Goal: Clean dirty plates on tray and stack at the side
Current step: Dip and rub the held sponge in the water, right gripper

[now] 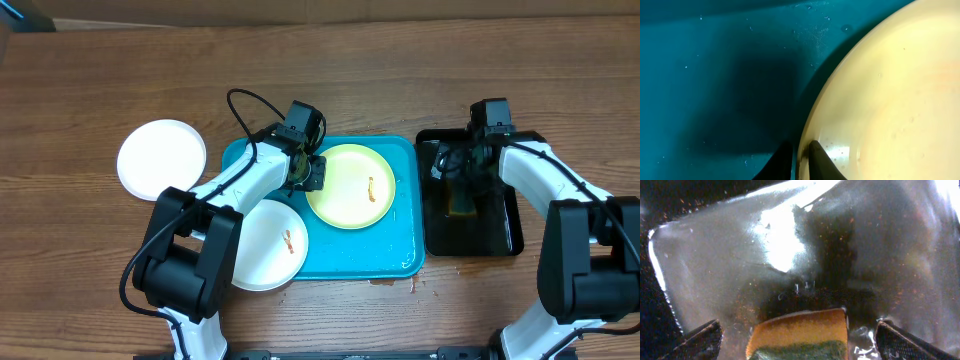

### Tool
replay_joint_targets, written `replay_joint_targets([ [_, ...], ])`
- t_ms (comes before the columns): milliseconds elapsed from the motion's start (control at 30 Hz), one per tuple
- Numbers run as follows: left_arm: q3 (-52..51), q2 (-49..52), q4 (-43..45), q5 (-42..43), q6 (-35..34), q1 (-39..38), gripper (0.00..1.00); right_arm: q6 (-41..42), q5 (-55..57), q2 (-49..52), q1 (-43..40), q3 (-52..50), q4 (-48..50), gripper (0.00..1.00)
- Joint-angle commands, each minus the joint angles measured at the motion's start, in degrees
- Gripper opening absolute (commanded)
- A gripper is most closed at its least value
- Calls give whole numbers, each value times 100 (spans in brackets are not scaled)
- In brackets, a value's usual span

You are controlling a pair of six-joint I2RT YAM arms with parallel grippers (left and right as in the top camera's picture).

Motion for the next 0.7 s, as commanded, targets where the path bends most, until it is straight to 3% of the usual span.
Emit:
replay_joint_targets([
  [0, 7, 105, 4, -59, 13, -4, 15, 68, -125, 173, -15, -151, -254, 26],
  [33, 7, 105, 2, -59, 15, -4, 15, 70, -125, 173, -15, -151, -339, 18],
  [67, 7, 105, 2, -57, 31, -4, 15, 68, -125, 173, -15, -151, -426, 23],
  [133, 7, 105, 2, -59, 31, -4, 15, 74, -129, 173, -15, -151, -645, 92],
  [167, 7, 105, 0, -57, 31, -4, 15, 72, -127, 173, -15, -151, -769, 100],
  [367, 7, 105, 2, -57, 31, -4, 17, 70, -125, 173, -15, -151, -1526, 98],
  [433, 7, 105, 2, -57, 31, -4, 18, 72, -127, 173, -15, -153, -1670, 48],
  [467, 7, 105, 2, -57, 31, -4, 18, 72, -127, 173, -15, -153, -1744, 32],
  [500, 7, 105, 0, -57, 31, -4, 18, 72, -125, 173, -15, -153, -1814, 27],
  [533, 7, 105, -2, -57, 31, -4, 18, 70, -125, 173, -15, -153, -1860, 34],
  [567, 7, 105, -2, -57, 31, -4, 18, 72, -125, 173, -15, -153, -1864, 71],
  [600, 7, 105, -2, -57, 31, -4, 19, 70, -125, 173, -15, -153, -1858, 89],
  [667, 7, 105, 2, -57, 31, -4, 21, 70, -120, 173, -15, -153, -1790, 95],
])
